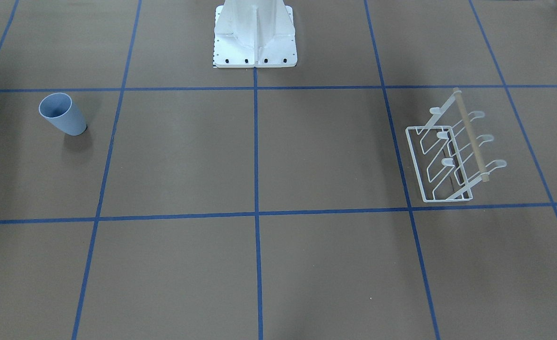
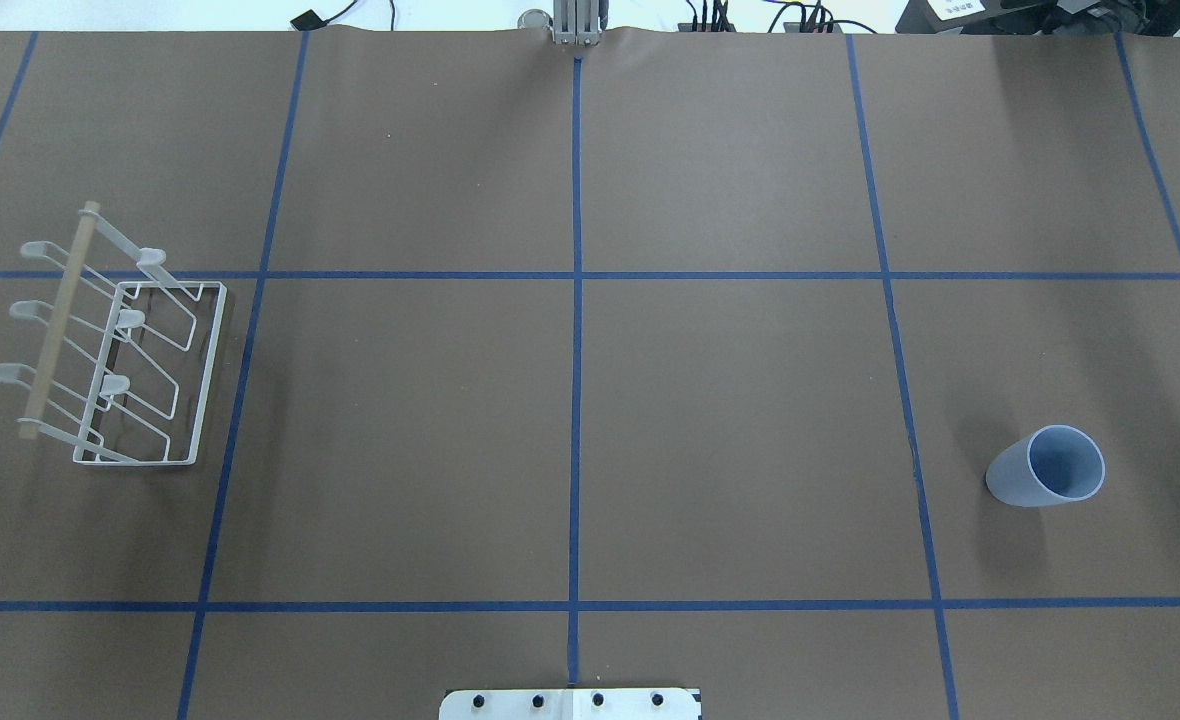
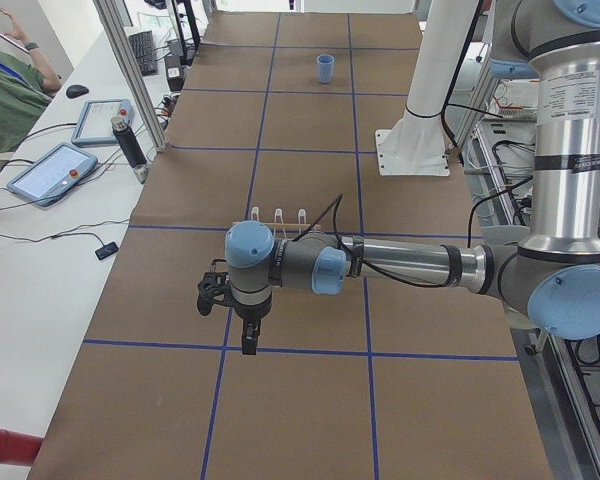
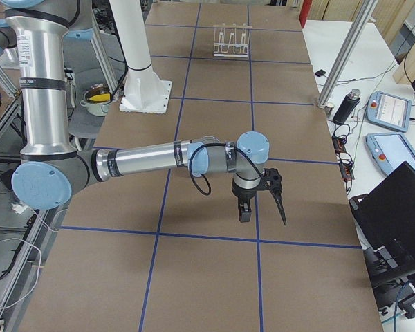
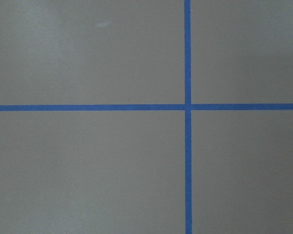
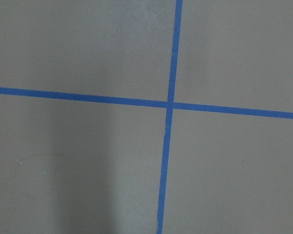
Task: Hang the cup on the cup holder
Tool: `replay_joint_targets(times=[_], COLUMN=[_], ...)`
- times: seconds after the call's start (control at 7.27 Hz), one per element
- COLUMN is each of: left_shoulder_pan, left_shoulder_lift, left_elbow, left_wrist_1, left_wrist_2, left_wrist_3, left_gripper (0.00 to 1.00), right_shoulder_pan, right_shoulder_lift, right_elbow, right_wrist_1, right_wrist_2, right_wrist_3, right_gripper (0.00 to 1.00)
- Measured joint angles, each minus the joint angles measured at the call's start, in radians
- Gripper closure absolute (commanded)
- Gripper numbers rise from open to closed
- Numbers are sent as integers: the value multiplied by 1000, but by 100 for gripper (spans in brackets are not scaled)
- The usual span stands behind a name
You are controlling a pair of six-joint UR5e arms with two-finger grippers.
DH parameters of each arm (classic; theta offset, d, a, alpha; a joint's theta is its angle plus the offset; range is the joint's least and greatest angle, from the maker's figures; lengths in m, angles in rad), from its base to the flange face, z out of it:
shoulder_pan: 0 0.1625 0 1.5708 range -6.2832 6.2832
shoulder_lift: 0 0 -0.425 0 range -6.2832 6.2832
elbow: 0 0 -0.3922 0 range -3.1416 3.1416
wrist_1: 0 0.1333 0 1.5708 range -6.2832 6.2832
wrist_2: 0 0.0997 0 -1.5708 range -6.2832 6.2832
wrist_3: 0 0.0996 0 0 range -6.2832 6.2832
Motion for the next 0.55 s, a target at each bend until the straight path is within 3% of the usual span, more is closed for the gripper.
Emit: replay_joint_targets(times=[0.28,0.55], left_shoulder_pan=[2,5], left_shoulder_lift=[-3,1], left_elbow=[-22,-25], left_wrist_1=[-30,-82], left_wrist_2=[-36,-116], left_wrist_3=[0,-7], left_gripper=[1,1], right_shoulder_pan=[-17,-57], right_shoulder_lift=[10,34], right_elbow=[56,61], right_wrist_1=[11,44], right_wrist_2=[10,82], right_wrist_3=[-5,2], right_gripper=[0,0])
